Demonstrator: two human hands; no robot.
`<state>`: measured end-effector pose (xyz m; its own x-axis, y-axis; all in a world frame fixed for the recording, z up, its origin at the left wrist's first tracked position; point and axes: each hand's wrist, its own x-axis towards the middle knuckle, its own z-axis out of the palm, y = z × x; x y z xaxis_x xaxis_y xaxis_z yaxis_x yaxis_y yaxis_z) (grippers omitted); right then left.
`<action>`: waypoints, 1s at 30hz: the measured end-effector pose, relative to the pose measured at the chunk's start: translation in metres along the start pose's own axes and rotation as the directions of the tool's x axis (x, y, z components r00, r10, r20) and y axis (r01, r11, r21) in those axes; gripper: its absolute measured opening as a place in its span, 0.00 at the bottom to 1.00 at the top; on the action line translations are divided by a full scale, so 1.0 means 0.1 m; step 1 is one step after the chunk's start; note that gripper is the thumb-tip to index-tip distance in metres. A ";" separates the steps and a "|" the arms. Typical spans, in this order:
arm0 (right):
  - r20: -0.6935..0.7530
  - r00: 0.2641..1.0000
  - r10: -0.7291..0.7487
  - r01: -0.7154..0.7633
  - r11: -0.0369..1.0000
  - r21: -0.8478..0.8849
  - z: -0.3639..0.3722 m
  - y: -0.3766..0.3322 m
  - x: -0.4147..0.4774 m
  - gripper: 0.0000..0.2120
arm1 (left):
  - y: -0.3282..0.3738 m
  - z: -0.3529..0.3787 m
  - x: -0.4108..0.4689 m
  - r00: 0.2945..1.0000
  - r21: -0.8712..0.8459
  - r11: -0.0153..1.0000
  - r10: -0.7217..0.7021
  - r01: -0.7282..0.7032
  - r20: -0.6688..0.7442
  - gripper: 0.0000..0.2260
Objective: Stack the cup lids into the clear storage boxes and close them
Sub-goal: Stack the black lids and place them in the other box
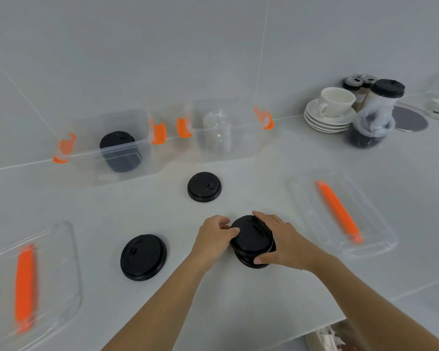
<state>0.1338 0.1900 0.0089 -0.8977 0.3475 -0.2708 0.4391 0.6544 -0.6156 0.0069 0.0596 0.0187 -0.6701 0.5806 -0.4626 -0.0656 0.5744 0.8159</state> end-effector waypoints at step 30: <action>-0.155 0.988 0.006 0.028 0.977 0.211 0.09 -0.23 0.14 0.47 | 0.06 -0.11 -0.01 0.999 -0.406 0.913 -0.054 0.049 -0.002 0.13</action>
<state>0.1109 0.1735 0.0122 -0.8787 0.4512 -0.1560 0.3963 0.5071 -0.7654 -0.0015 0.0563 0.0282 -0.6670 0.5473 -0.5055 -0.3924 0.3186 0.8628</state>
